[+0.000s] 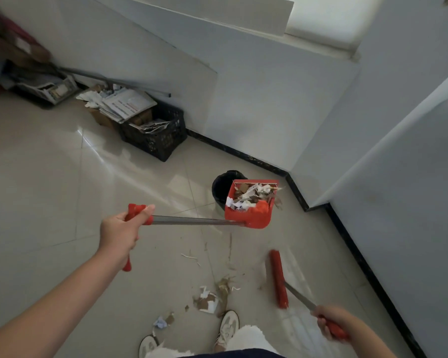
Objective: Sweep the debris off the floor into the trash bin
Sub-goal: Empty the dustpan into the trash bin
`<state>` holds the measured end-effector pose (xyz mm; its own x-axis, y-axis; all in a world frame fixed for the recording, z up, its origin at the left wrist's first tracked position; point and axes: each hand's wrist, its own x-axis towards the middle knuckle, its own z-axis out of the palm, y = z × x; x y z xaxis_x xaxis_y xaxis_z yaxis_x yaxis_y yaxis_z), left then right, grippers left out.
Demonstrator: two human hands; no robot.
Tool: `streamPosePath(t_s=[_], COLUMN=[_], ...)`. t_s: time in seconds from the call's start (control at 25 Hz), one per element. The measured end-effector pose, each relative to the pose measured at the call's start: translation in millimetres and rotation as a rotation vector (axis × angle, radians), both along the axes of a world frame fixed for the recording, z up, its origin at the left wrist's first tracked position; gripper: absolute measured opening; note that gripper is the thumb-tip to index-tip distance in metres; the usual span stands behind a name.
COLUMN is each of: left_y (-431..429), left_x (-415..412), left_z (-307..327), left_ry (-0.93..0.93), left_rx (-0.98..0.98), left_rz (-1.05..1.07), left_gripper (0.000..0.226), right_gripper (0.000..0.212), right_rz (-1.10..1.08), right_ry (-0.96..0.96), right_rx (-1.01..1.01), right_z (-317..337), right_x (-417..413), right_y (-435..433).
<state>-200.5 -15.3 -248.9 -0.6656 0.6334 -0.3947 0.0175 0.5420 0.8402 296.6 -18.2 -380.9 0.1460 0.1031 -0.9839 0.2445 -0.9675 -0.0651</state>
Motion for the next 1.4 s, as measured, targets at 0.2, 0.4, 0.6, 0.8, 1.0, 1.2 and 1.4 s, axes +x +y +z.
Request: streamPosePath(t_s=[0.2, 0.4, 0.6, 0.8, 1.0, 1.2, 1.4], left_y=[23, 39, 36, 15, -9, -27, -34], left_x=[40, 69, 84, 88, 85, 86, 90], left_z=[-33, -55, -72, -89, -109, -132, -152], left_ry=[-0.212, -0.439, -0.598, -0.681, -0.756, -0.885, -1.002], left_rx=[0.004, 0.045, 0.034, 0.021, -0.005, 0.012, -0.065], left_rz=[0.26, 0.429, 0.547, 0.59, 0.649, 0.729, 0.771], left_gripper=[0.039, 0.034, 0.039, 0.038, 0.037, 0.035, 0.044], right_gripper=[0.022, 0.006, 0.012, 0.011, 0.013, 0.019, 0.015], right_rz=[0.025, 0.141, 0.222, 0.243, 0.274, 0.26, 0.273], right_ry=[-0.03, -0.079, -0.086, -0.058, -0.024, -0.018, 0.001], right_rx=[0.048, 0.146, 0.192, 0.119, 0.046, -0.001, 0.009], right_z=[18, 32, 38, 40, 40, 36, 39], right_x=[7, 1, -9, -18, -23, -19, -20], right_y=[56, 80, 92, 91, 78, 64, 59])
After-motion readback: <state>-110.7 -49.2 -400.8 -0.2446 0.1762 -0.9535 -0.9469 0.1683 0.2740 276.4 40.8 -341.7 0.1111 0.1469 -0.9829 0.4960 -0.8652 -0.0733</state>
